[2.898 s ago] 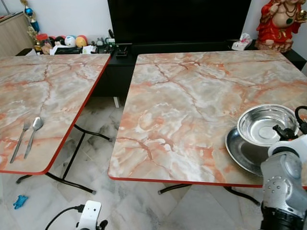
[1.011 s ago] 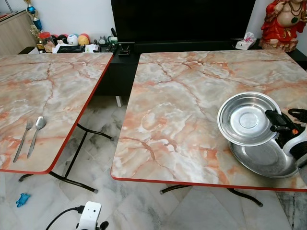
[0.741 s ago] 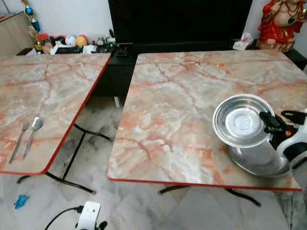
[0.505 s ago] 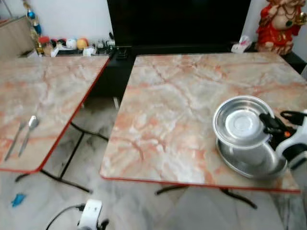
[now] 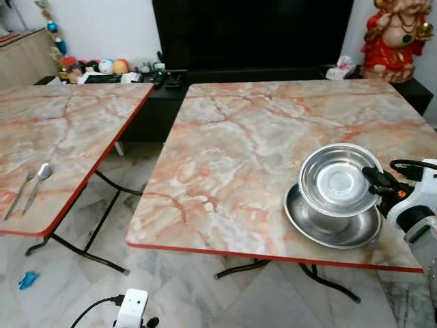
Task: Setting the table
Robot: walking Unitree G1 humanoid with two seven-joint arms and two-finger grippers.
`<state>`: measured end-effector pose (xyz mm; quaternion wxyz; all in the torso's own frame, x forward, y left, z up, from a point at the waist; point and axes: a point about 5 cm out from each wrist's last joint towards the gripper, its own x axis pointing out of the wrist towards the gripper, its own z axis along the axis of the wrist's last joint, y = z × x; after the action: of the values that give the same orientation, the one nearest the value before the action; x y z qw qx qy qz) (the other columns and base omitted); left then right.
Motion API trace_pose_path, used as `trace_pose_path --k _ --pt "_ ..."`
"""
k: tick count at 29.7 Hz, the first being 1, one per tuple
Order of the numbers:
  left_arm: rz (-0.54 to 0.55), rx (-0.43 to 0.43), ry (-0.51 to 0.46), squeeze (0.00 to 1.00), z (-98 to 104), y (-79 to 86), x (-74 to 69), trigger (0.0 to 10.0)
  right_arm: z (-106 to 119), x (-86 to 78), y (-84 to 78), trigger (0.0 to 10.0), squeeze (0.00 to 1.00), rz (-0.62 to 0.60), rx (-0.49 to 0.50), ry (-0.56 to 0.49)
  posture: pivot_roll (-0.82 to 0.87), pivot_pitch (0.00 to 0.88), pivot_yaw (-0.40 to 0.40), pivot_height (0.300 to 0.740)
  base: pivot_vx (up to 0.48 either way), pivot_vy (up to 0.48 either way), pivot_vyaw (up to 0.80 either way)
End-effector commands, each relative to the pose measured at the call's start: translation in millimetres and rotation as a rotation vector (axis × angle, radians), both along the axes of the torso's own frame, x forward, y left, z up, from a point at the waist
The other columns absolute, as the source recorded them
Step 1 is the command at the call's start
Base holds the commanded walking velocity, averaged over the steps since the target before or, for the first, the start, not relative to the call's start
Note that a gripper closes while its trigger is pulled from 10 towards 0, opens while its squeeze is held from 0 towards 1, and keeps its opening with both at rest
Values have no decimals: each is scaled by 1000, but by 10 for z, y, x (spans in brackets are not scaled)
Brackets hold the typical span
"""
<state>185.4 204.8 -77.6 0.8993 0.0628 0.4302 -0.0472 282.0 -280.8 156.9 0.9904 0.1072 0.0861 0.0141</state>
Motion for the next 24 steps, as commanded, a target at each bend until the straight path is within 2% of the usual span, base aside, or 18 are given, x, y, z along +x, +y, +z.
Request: trace_pose_path --k 1,5,15,24 --pt "8 10 17 0 -5 41 -16 10000 45 28 71 10000 0 29 23 -15 -57 18 53 740 0 0 0" --pt "9 6 21 0 -9 36 -20 10000 33 9 110 10000 0 34 60 -17 -60 19 56 740 0 0 0" --pt "7 3 19 0 0 38 -3 10000 -141 0 25 10000 0 -65 79 54 -54 26 61 740 0 0 0" --pt "6 2 20 0 -1 41 -5 10000 -177 -65 0 10000 0 -88 93 68 -54 30 62 740 0 0 0"
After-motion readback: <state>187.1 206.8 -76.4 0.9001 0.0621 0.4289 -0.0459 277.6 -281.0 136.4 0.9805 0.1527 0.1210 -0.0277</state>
